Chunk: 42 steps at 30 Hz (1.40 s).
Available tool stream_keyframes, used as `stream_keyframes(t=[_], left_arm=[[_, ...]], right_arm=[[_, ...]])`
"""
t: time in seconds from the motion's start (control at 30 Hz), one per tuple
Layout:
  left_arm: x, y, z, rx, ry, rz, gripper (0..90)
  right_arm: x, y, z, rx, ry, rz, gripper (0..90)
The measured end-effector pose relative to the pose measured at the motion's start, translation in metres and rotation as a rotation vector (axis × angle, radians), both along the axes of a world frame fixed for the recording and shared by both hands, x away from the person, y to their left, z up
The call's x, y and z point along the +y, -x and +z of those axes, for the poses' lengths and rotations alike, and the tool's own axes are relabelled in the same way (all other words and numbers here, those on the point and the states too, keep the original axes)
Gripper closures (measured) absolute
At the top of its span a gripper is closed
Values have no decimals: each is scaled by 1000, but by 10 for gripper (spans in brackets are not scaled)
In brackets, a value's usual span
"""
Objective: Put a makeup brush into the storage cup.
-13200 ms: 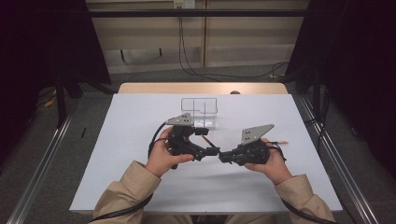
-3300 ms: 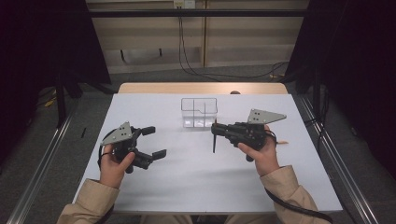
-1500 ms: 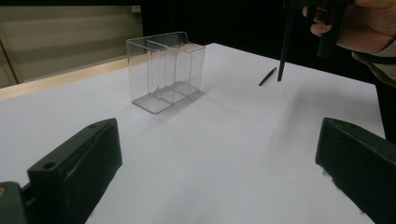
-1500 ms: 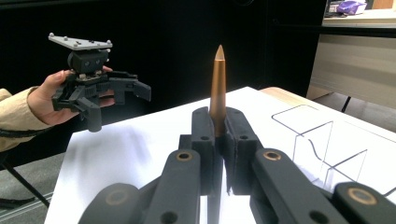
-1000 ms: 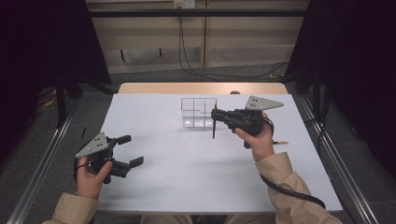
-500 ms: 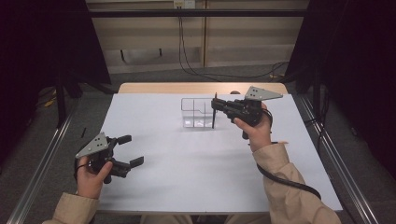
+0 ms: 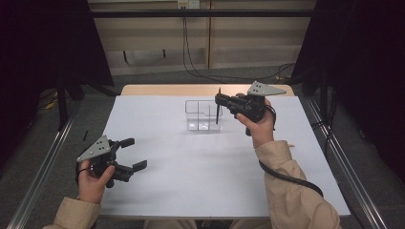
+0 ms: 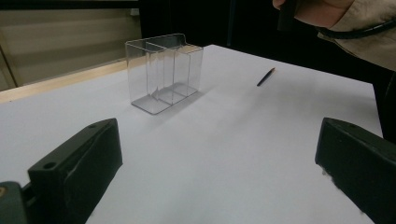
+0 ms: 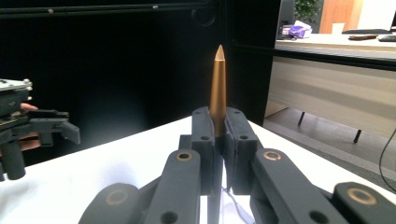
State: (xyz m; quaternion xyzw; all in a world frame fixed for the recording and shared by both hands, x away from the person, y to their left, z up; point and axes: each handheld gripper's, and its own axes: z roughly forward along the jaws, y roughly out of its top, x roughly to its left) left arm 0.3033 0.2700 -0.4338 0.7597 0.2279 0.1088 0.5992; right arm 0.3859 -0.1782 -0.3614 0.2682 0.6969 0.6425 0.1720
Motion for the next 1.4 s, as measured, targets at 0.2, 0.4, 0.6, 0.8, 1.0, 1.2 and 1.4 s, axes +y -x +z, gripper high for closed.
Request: stream_keyframes(t=[0.2,0.4,0.6,0.8,1.0,1.2,1.4], left_arm=[[0,-1,-1,5,-3,-3,5],[-1,-1,-3,10,-1,-1,5],[-1,-1,-3,8,-4,-2,5],[-1,-1,-3,10,-3,-11,5],[-2,-1,-3,12,1,-10,5],[-2,0,-3,13,3,-8,5],[-1,-1,-3,13,-1,-15,5]], right_arm=[[0,-7,1,0,-3,-18,840],[1,-13,0,7,-8,-35,840],[1,-20,1,1,-9,-54,840],[1,-26,1,-6,-15,-83,840],[3,-31,5,-20,-11,-102,840],[4,-34,7,-27,-3,-123,840],[4,-37,6,-35,-4,-141,840]])
